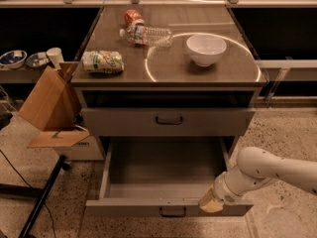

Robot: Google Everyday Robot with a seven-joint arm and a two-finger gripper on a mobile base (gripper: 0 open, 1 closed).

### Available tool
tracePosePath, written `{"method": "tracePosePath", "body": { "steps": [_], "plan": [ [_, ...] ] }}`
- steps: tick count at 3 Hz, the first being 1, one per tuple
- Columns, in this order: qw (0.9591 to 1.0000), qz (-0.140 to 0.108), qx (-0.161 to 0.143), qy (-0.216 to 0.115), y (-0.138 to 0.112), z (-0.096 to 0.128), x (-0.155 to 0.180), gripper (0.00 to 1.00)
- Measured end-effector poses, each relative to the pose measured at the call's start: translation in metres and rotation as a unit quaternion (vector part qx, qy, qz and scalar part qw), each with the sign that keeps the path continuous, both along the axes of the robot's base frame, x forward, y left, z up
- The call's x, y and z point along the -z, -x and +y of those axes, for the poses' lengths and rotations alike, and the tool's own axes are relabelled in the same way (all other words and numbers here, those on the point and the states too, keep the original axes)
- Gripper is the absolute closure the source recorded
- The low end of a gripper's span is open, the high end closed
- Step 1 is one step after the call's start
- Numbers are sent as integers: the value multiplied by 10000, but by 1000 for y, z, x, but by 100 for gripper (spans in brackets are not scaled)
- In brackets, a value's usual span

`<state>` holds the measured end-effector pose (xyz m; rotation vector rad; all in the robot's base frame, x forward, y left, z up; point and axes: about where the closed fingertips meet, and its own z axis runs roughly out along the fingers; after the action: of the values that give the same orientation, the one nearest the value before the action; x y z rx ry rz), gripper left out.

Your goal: Close middle drawer

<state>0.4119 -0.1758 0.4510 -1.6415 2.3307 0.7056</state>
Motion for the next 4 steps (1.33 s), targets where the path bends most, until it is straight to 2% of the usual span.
{"method": "tracePosePath", "body": {
  "steps": [2,3,4],
  "plan": [
    [9991,242,193,301,35,-5,-16,100],
    [9984,386,200,361,46,-2,-13,100],
    [9977,528,201,366,45,0,1,100]
  ]
}}
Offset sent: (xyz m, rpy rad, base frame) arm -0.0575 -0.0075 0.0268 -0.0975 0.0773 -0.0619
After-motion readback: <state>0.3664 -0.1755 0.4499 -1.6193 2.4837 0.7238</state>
